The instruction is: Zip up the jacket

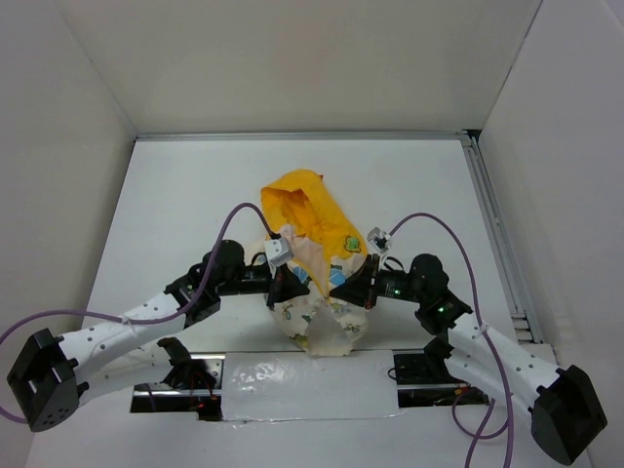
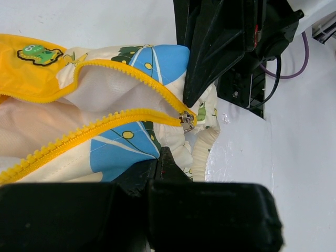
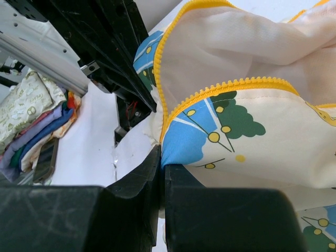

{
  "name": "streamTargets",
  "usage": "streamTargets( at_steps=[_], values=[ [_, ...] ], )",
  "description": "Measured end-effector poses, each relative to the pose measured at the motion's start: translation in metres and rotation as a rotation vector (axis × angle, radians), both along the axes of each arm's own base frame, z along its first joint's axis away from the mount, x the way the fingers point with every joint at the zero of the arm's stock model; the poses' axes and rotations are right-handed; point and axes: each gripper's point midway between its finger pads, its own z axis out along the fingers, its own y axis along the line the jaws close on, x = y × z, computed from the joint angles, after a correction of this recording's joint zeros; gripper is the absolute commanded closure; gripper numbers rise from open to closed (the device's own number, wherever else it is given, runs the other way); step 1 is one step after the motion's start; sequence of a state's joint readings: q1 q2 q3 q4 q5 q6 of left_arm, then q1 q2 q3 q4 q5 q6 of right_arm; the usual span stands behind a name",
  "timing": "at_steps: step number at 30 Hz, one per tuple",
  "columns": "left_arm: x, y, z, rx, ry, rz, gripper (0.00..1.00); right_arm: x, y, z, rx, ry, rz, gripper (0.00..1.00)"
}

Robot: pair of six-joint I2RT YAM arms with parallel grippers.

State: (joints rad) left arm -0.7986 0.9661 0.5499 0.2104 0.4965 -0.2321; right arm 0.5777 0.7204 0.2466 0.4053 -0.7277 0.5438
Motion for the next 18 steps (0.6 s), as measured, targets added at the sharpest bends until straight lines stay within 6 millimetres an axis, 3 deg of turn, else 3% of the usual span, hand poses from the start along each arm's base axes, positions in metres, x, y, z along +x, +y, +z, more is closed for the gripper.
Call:
streamTargets(
  at_steps=[18],
  values=[
    [-0.0064,-0.0021,0.0022,-0.012,0.003,-0.040,1.00,-0.0007,0.0010,-0.0002,0.002,0.011,0.008,1.00]
  ],
)
